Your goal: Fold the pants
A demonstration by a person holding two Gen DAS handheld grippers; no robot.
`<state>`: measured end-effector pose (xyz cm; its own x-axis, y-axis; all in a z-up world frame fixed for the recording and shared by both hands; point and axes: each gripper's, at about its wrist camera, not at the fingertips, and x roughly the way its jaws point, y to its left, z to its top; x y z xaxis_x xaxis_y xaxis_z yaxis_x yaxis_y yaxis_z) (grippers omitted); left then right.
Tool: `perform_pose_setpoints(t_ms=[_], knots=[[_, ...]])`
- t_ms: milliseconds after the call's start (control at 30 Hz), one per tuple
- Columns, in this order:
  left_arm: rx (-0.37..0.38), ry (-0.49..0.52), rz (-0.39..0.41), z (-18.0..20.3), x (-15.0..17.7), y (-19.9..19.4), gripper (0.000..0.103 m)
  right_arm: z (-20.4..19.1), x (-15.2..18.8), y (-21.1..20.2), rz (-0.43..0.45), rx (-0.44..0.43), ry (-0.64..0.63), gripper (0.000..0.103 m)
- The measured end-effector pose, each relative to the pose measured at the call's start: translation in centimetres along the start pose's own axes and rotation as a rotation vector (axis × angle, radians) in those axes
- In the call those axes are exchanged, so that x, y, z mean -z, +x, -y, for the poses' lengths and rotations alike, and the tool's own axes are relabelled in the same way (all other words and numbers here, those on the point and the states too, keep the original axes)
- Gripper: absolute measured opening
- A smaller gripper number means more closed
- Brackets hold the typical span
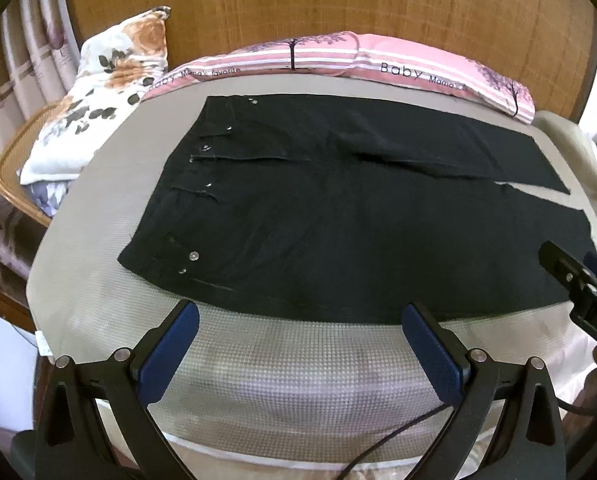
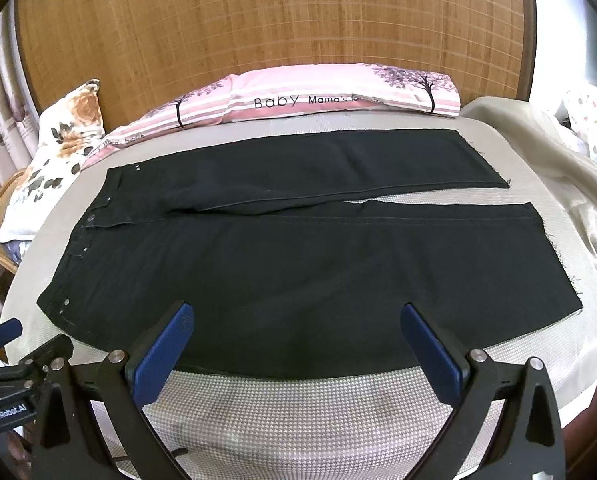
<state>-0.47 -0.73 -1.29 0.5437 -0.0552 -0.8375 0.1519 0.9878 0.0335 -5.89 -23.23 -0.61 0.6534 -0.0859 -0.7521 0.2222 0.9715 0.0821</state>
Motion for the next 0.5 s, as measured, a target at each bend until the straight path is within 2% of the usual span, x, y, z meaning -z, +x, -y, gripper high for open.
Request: perform_pose_setpoints(t_ms=[500], knots=[[-0.030,0.008,-0.006,0.16,-0.09,0.51,0.101,-0.45,0.04,0.24,-0.009,-0.011,-0.012,0.103]])
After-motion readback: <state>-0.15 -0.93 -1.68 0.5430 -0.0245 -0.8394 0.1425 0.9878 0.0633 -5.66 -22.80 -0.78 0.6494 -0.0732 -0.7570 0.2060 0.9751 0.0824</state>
